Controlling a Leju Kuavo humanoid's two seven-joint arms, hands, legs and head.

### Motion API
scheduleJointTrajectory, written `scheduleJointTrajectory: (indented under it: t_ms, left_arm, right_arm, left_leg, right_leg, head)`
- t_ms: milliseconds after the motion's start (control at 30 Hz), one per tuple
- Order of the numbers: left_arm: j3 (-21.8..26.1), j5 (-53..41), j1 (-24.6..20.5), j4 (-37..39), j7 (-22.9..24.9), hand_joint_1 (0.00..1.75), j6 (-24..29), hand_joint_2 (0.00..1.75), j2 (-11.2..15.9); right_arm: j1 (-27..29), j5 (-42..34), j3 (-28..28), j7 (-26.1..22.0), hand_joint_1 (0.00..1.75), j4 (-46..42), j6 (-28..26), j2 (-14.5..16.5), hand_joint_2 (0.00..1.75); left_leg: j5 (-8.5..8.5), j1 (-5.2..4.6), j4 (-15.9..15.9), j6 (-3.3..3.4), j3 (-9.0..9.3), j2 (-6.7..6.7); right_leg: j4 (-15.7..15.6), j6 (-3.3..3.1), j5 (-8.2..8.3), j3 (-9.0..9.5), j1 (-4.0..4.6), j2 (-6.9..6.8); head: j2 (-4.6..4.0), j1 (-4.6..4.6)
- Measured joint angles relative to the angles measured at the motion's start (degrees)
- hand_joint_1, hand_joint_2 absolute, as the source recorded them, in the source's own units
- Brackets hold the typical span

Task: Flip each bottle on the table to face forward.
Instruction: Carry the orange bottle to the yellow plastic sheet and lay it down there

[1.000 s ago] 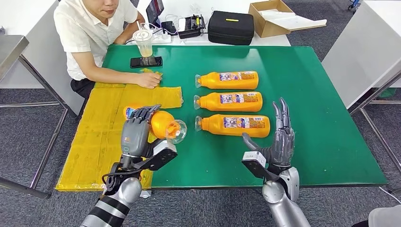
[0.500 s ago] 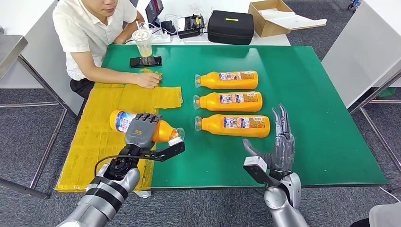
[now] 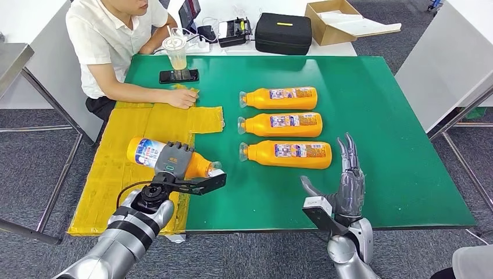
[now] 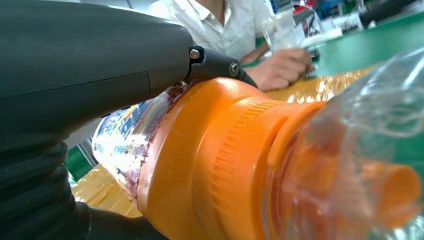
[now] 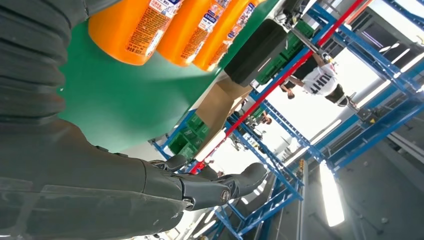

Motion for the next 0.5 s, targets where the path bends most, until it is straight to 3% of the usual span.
scheduleJointTrajectory:
  t_ms: [167,367,400,433,500]
  left_arm:
    - [-0.09,-1.40,-2.51,3.77,3.39,1.71,-1.99,1.75,-1.03]
    - [0.70,0.66,-4.16,7.47,2.28,1.55,-2.03,1.75,-1.93]
    - [0.85,0.86,-4.24,7.79,2.11,1.46,-2.03,1.75,-2.06]
    - [0.95,0.98,-4.33,8.07,2.00,1.19,-2.04,1.75,-2.18]
    - [1.22,1.42,-4.54,8.56,1.93,0.46,-2.24,1.75,-2.42]
  right_arm:
    - [0.00,0.58,-0.19,0.05,0.00,-0.06,0.92,0.59,1.75]
    - [0.01,0.86,-0.65,0.09,0.00,-0.06,0.99,1.04,1.75]
    - [0.01,0.86,-0.73,0.09,0.00,-0.06,0.99,1.08,1.75]
    - [0.01,0.86,-0.80,0.09,0.00,-0.06,0.98,1.10,1.75]
    - [0.01,0.86,-0.95,0.09,0.00,-0.06,0.98,1.16,1.75]
  left_leg:
    - [0.00,0.00,0.00,0.00,0.00,0.00]
    - [0.00,0.00,-0.01,0.00,0.00,0.00]
    - [0.00,0.00,-0.01,0.00,0.00,0.00]
    - [0.00,0.00,-0.01,0.00,0.00,-0.01]
    - [0.00,0.00,0.00,0.00,0.00,-0.01]
  right_leg:
    - [0.00,0.00,0.00,-0.01,0.00,0.00]
    - [0.00,0.00,0.00,0.00,0.00,0.00]
    - [0.00,0.00,0.00,0.00,0.00,0.00]
    - [0.00,0.00,0.00,0.00,0.00,0.00]
    - [0.00,0.00,0.00,0.00,0.00,0.00]
  head:
    - [0.00,-0.01]
    - [0.00,-0.02]
    - [0.00,-0.02]
    - [0.00,-0.01]
    - [0.00,-0.01]
